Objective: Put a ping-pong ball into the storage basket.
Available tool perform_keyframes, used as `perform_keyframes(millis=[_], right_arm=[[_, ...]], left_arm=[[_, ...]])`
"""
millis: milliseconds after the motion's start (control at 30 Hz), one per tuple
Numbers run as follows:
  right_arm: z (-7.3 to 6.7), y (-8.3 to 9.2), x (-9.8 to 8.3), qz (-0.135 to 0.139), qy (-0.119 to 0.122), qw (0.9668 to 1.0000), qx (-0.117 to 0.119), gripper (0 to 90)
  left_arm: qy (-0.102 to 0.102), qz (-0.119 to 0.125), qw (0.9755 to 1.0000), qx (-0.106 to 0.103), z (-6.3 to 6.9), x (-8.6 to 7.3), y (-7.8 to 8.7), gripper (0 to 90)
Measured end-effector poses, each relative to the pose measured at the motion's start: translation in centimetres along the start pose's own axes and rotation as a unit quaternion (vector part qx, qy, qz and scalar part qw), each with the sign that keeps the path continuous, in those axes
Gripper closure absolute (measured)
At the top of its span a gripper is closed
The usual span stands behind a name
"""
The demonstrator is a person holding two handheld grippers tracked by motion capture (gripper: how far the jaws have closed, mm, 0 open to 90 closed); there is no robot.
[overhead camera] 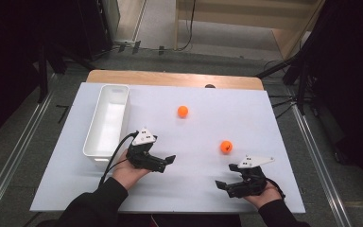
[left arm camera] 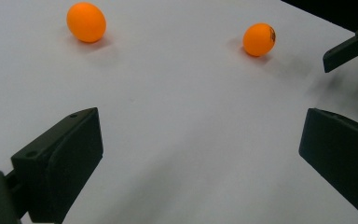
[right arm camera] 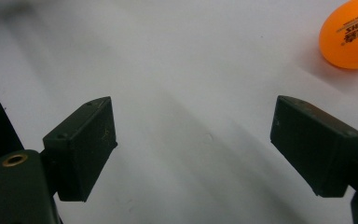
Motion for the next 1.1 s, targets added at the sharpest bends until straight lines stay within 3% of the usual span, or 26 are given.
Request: perform_keyframes(millis=[400,633,1100], right_arm=[[0.0,0.0,0.0,-0.001,0.002,1.0000,0.003,12.8],[0.0,0.0,-0.1,-0.002,0.002,1.0000,0.003,12.8],[0.1,0.0,-0.1,0.000,0.002,1.0000,0.001,12.8]], left_arm=[[0.016,0.013,0.9998,0.009,-1.0,1.2,-1.3,1.9],[0.007,0.007,0.9999,0.013,-1.2,2.0,-2.3,1.9],[0.015,-0.004,0.9999,0.002,-1.9,2.7,-3.9,1.9]])
Point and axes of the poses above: each handheld gripper's, and its own axes: y roughly backward along the jaws, x roughly out of its top, z roughly to its right, the point moved 1 cm from there along -y, roughly forward along the jaws
